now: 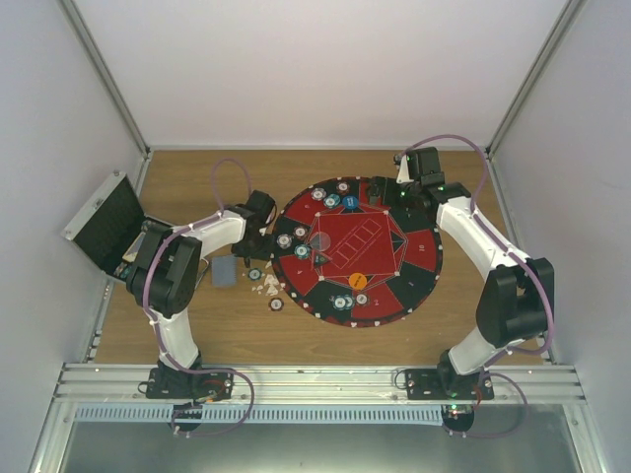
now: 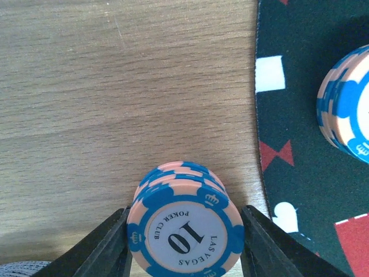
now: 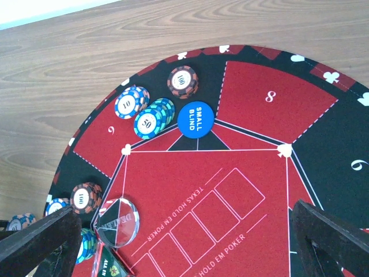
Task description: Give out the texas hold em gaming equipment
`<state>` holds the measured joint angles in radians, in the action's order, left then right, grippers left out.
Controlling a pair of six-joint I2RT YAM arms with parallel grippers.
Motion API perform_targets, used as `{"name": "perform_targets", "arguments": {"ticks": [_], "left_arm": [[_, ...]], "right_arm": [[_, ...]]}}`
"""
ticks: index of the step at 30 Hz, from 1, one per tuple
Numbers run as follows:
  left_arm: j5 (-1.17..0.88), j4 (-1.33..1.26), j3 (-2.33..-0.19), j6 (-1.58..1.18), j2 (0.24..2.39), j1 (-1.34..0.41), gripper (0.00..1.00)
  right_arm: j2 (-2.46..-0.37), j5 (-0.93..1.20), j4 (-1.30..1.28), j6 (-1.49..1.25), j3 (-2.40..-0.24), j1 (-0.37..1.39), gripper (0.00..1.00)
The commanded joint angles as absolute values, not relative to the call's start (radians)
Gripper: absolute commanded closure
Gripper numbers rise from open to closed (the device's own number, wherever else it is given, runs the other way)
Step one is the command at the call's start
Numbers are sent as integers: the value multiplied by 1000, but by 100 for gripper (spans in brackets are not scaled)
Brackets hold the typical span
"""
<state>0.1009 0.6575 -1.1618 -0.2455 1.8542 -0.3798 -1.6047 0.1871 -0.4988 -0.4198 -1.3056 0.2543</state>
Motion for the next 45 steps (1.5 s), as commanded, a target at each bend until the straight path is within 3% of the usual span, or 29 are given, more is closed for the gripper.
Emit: {"name": "perform_targets", "arguments": {"ticks": [1,12,32,45], "left_arm": [[147,677,-1103,-262,1931,-364,51],[90,626,-1097,-241,1894,-321,69],[50,692,-1170,-238,1697,-333,74],[-127,622,-1110,-159,1656,-664,75]], "right_arm": [[-1610,177,-498,-417,-1312,264,0],[-1606,170,-500,-417,-1312,265,0],[-1620,187,-492,-412,-1316,268,0],[-1598,119,-482,-400,-1321,269,0]]}}
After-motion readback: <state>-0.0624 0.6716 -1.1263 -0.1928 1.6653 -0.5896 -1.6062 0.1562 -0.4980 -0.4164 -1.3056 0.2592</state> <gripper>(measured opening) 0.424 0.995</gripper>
